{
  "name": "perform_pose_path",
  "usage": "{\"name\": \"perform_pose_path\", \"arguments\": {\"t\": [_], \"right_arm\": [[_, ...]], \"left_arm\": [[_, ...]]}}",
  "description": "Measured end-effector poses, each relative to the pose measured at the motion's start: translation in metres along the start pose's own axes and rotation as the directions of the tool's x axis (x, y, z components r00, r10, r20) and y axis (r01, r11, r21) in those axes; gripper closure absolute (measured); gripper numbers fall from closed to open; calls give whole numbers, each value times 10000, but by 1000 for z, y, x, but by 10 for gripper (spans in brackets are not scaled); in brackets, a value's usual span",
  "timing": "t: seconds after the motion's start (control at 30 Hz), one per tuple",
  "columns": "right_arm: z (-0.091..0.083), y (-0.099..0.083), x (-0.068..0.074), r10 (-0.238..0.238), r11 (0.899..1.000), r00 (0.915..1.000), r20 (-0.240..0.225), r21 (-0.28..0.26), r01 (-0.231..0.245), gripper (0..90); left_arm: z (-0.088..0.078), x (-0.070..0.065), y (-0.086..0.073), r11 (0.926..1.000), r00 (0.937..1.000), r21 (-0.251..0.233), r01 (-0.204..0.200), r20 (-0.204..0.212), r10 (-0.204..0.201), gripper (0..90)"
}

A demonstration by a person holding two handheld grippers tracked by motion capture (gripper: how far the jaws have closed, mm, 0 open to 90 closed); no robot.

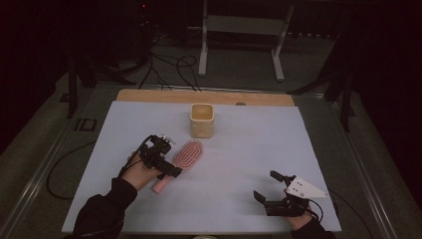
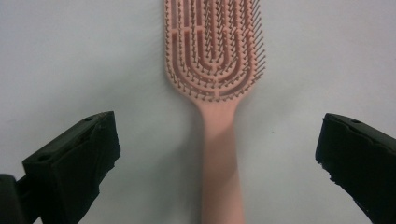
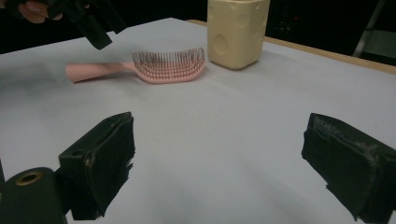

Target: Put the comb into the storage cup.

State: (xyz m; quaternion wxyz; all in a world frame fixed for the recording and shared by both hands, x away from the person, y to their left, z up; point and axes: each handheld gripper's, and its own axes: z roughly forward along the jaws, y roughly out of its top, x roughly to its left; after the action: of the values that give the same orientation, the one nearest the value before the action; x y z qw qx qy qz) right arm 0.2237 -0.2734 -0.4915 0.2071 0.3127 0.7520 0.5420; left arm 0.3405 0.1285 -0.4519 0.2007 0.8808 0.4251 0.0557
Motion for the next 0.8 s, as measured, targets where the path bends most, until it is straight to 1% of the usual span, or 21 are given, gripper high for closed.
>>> {"name": "perform_pose_path", "arguments": {"t": [0.03,0.1,0.17,0.2,0.23,0.27,0.3,0.37,0.43,0.57,0.63,0.73,0.8], "right_arm": [[0,0,0,39,10000,10000,-6,11,-39,91],[0,0,0,26,10000,10000,7,39,-26,91],[0,0,0,10,10000,10000,4,-15,-10,91],[0,0,0,22,10000,10000,-3,-25,-22,91],[0,0,0,40,10000,10000,1,-1,-40,91],[0,0,0,52,10000,10000,-14,17,-52,91],[0,0,0,18,10000,10000,8,20,-18,91],[0,0,0,23,10000,10000,-5,-23,-23,91],[0,0,0,69,10000,10000,-17,3,-69,91],[-1,1,0,4,10000,10000,11,-26,-4,91],[0,0,0,85,10000,10000,-32,0,-85,91],[-1,1,0,-3,10000,10000,1,-27,3,91],[-1,0,0,43,10000,10000,-6,-22,-43,91]], "left_arm": [[1,1,0,10000,10000,50,-10,15,10,4],[5,2,1,9995,9998,311,-44,186,39,4],[10,2,2,9984,9999,556,-123,114,117,4],[12,2,2,9978,9999,665,-81,153,71,4],[13,3,2,9974,9999,727,9,136,-19,4],[15,3,3,9968,9998,793,-31,198,16,4],[17,3,3,9962,9996,875,46,267,-69,4],[19,4,4,9951,9996,984,27,284,-55,15],[20,5,4,9941,9993,1078,85,343,-123,27],[23,5,4,9917,9990,1284,69,421,-124,37],[24,5,4,9914,9985,1295,189,491,-254,62],[25,6,3,9896,9982,1429,168,550,-249,109],[25,7,3,9896,9978,1425,209,600,-297,155]]}}
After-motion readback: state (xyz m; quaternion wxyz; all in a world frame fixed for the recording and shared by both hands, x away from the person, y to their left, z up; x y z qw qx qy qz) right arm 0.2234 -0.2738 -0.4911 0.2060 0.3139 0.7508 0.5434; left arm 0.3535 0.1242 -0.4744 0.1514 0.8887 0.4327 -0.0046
